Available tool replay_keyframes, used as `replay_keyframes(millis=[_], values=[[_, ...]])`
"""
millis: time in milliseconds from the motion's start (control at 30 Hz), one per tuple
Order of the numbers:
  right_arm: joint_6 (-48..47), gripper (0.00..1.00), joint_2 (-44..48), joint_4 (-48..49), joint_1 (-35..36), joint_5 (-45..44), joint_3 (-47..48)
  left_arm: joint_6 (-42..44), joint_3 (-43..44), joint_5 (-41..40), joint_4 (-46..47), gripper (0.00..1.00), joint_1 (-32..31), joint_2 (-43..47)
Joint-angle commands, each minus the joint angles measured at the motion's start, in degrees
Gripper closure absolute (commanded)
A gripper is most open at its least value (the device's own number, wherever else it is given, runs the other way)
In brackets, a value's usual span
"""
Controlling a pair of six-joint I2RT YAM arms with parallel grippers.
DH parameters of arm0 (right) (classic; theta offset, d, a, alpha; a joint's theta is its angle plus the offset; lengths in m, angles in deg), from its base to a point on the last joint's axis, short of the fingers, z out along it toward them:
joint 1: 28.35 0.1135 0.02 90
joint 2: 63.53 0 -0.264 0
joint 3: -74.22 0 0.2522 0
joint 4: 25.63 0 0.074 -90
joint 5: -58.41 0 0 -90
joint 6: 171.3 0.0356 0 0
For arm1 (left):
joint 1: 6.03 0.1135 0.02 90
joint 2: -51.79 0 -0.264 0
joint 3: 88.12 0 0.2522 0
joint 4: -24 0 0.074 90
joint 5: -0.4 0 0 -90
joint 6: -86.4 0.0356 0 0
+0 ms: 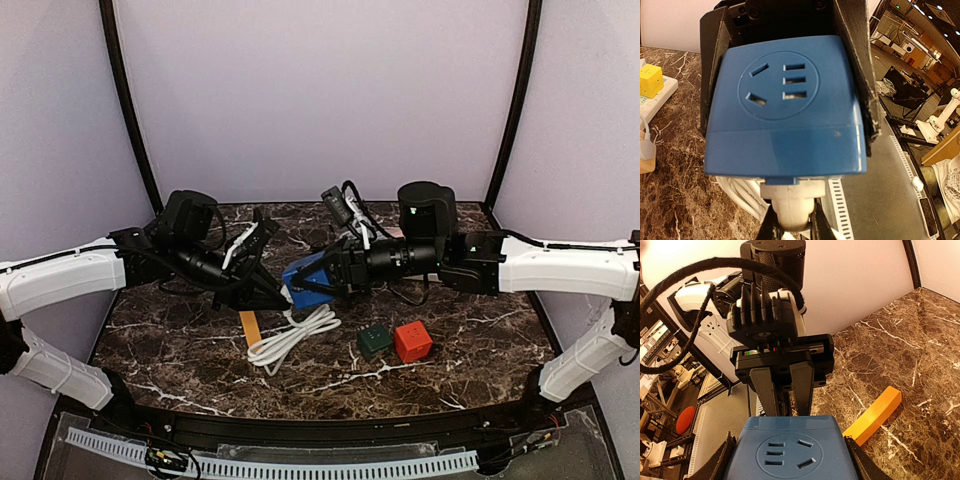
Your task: Pull the plug off the socket
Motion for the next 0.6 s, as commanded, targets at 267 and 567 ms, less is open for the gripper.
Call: replay_keyframes(millis=[267, 567], values=[[1.4, 1.0, -1.1, 6.5, -0.3, 22.5, -0.9, 3.1, 1.2, 3.2, -0.6, 0.99, 1.8, 2.5], [1.5, 1.0, 0.5, 4.5, -0.3, 15.5, -1.3, 3.1, 1.1, 2.0, -0.4, 0.99, 1.9, 2.8]])
